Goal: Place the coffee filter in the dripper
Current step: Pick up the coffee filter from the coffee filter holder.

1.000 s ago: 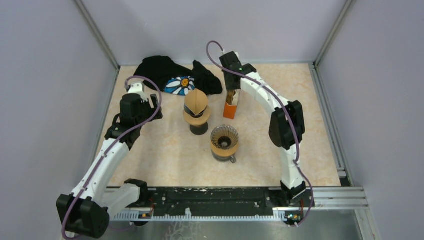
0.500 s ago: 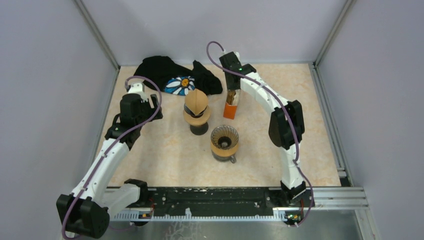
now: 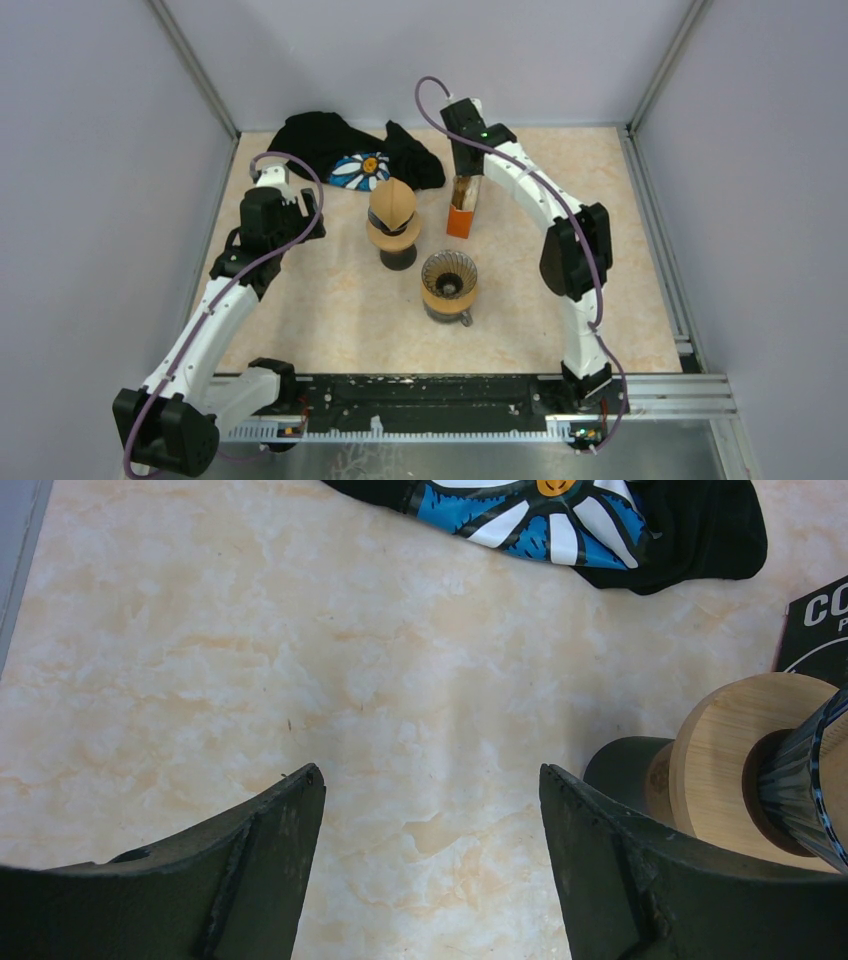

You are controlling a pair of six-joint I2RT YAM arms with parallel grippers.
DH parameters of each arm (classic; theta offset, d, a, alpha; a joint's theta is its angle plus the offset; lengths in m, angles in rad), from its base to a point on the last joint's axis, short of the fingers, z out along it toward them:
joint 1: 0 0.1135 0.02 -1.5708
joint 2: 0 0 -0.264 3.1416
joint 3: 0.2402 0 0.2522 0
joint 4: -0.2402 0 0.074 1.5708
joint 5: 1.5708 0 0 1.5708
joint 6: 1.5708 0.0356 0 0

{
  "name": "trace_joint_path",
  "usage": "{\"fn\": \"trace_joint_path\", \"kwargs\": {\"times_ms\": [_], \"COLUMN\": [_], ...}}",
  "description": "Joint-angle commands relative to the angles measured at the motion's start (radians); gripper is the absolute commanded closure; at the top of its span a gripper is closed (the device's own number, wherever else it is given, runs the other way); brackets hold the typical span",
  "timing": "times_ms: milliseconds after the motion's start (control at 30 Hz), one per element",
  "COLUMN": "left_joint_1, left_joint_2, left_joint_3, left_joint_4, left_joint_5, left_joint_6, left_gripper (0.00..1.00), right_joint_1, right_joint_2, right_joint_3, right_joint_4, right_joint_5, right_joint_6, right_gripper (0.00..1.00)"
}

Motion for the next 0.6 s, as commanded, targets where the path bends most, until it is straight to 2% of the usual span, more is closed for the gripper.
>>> {"fn": "trace_joint_path", "kwargs": {"times_ms": [0, 300, 567], "left_joint_1": [0.006, 0.006, 0.007], "left_joint_2": [-0.001, -0.004, -0.004], "left_joint_3": [-0.009, -0.008, -0.008], "left_joint_4": [0.023, 0.022, 0.022], "left_joint_5": [0.009, 0.009, 0.009], "left_joint_6": [0.018, 0.017, 0.018], "left_gripper": [0.16, 0.16, 0.16], "right_joint_1": [0.013, 0.013, 0.013], "right_joint_2": [-0.099, -0.125, -0.135], "right_joint_3": [0.066, 0.051, 0.005], "right_joint_4": [0.008, 0.020, 0.029], "right_joint_5": [0.010, 0.015, 0.007], "right_joint_6": [0.008, 0.027, 0.094], "right_gripper": [1.00, 0.99, 0.73]}}
